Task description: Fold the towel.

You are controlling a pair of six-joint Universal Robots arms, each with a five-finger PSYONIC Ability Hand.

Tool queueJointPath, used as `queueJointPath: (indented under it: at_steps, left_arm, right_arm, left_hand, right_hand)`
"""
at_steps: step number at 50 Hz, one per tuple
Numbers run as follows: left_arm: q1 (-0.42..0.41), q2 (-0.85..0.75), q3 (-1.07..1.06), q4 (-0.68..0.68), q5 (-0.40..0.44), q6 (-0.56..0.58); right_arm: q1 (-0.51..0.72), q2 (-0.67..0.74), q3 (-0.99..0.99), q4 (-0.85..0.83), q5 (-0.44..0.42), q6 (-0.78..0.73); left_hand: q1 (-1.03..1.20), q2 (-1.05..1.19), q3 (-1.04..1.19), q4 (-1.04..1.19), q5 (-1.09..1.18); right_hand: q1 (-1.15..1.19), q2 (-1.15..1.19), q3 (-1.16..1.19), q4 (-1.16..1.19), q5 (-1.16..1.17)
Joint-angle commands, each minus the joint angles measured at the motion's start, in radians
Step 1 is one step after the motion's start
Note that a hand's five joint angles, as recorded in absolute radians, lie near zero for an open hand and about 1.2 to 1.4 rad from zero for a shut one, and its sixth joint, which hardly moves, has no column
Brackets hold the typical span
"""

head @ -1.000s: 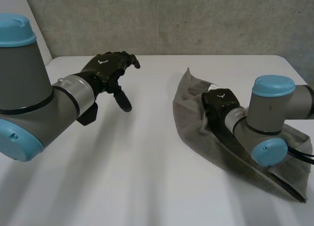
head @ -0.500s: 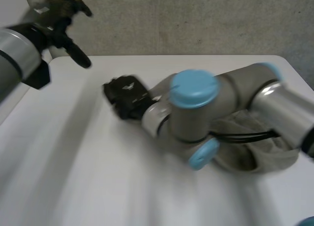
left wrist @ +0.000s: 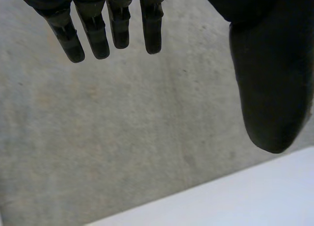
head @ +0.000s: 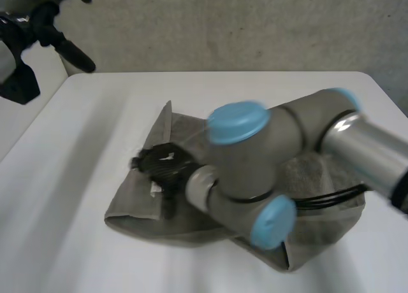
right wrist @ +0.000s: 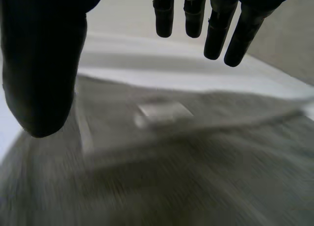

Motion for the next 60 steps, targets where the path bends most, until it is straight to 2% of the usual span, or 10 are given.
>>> queueJointPath:
  at_steps: [1, 10, 18, 26, 42, 48, 51, 53, 55, 60]
  left_arm:
    - [-0.007, -0.034, -0.098, 0.001, 0.115, 0.007]
    - [-0.011, -0.081, -0.255, 0.004, 0.197, 0.136]
    - [-0.013, -0.095, -0.459, 0.008, 0.206, 0.543]
    - [-0.048, -0.115, -0.546, 0.047, 0.207, 0.764]
    - [-0.076, -0.204, -0.603, 0.159, 0.204, 0.95]
    - [-0.076, -0.239, -0.605, 0.194, 0.2, 0.965]
    - [-0.076, -0.248, -0.608, 0.199, 0.197, 0.975]
    - [-0.076, -0.248, -0.608, 0.199, 0.197, 0.976]
    - [-0.076, -0.25, -0.602, 0.199, 0.193, 0.976]
    - [-0.073, -0.248, -0.588, 0.214, 0.19, 0.976]
  right_arm:
    - [-0.162, -0.247, 0.301, -0.004, -0.003, -0.072]
    - [-0.337, -0.499, 0.632, 0.011, -0.02, -0.278]
    - [-0.409, -0.625, 0.87, 0.011, -0.023, -0.521]
    - [-0.425, -0.665, 1.013, -0.006, -0.058, -0.596]
    - [-0.495, -0.692, 1.126, -0.119, -0.101, -0.696]
    - [-0.511, -0.68, 1.149, -0.173, -0.103, -0.698]
    - [-0.517, -0.671, 1.149, -0.179, -0.103, -0.698]
    - [-0.52, -0.668, 1.148, -0.18, -0.106, -0.698]
    - [-0.535, -0.668, 1.137, -0.182, -0.12, -0.695]
    - [-0.567, -0.674, 1.131, -0.197, -0.134, -0.678]
  left_hand:
    - [-0.077, -0.055, -0.063, -0.064, -0.043]
    - [-0.054, -0.031, -0.039, -0.041, -0.019]
    - [-0.059, -0.037, -0.045, -0.047, -0.025]
    - [-0.06, -0.037, -0.045, -0.047, -0.025]
    - [-0.051, -0.029, -0.036, -0.038, -0.016]
    - [-0.039, -0.017, -0.025, -0.026, -0.004]
    - [-0.03, -0.008, -0.016, -0.017, 0.004]
    - [-0.007, 0.016, 0.008, 0.006, 0.028]
    - [0.113, 0.135, 0.127, 0.126, 0.147]
    - [0.339, 0.361, 0.353, 0.352, 0.373]
  right_hand:
    - [-0.058, -0.064, -0.071, -0.08, -0.058]
    - [-0.058, -0.064, -0.071, -0.08, -0.058]
    - [-0.058, -0.064, -0.071, -0.08, -0.058]
    - [-0.058, -0.064, -0.071, -0.08, -0.058]
    - [0.028, 0.022, 0.015, 0.006, 0.028]
    - [0.24, 0.234, 0.227, 0.218, 0.239]
    - [0.489, 0.483, 0.476, 0.467, 0.489]
    - [0.668, 0.662, 0.655, 0.646, 0.668]
    - [1.121, 1.115, 1.108, 1.099, 1.121]
    - [1.163, 1.157, 1.151, 1.141, 1.163]
